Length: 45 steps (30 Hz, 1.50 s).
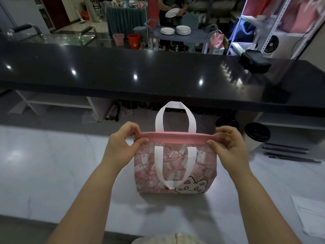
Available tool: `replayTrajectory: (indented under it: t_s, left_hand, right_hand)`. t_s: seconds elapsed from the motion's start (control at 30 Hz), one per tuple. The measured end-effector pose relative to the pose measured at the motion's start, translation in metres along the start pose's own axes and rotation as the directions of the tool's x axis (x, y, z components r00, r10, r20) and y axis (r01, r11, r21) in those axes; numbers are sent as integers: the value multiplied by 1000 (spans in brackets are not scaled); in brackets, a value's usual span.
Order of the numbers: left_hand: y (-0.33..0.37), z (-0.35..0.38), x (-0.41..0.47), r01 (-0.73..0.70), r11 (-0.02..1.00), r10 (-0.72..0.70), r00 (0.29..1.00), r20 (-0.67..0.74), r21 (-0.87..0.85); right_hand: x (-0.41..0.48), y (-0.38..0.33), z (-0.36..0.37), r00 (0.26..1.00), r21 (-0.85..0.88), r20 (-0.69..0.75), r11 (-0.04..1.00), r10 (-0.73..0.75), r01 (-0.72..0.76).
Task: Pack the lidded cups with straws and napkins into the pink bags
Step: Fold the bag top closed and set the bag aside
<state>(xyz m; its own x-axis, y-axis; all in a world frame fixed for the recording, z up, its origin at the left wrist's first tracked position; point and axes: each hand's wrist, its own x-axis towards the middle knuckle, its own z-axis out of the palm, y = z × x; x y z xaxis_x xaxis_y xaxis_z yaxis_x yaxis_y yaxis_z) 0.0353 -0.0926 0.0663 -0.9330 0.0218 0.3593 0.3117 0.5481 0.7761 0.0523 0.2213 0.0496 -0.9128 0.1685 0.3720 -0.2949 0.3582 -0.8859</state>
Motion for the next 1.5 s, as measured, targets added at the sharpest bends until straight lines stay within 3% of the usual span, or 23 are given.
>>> replayTrajectory:
  t_s: [0.07,0.2,0.3,0.37,0.43,0.5,0.63,0.8,0.9,1.0,1.17,1.33,1.5]
  left_hand:
    - [-1,1,0,29,999,-29,1000,0,21]
    - [1,6,-2,-80,980,95,993,-75,184]
    - [7,4,1,-124,962,141,988,-55,244]
    - [13,3,5,-219,907,230,973,13,358]
    - [25,8,8,-307,851,302,950,82,427]
    - [40,23,10,-363,817,339,931,136,448]
    - [56,57,8,-390,775,338,921,195,497]
    - [48,66,3,-384,791,376,919,116,475]
    - [36,53,4,-369,792,375,923,90,485]
    - [28,44,5,-269,828,283,958,48,492]
    - [26,44,8,-248,837,273,962,21,487]
    - [10,19,16,-224,877,207,974,87,425]
    - [10,18,23,-261,908,240,965,104,326]
  right_hand:
    - [1,1,2,1000,-35,-4,999,28,-28]
    - [0,-1,0,1000,-202,-19,979,1,-4]
    - [4,-8,-1,1000,-359,20,933,15,-7]
    - [9,-21,0,994,-544,89,833,-58,98]
    - [11,-37,12,957,-617,211,732,-199,288]
    - [8,-52,32,913,-609,331,685,-239,400]
    - [6,-55,58,904,-643,396,654,-162,399]
    - [-2,-50,60,900,-612,334,662,-280,433]
    - [6,-41,42,930,-636,295,682,-218,361]
    - [13,-35,29,956,-672,269,688,-119,275]
    - [12,-37,33,946,-676,261,663,-193,322]
    - [16,-29,5,978,-702,177,682,-113,206]
    - [19,-22,10,977,-618,144,757,-155,212]
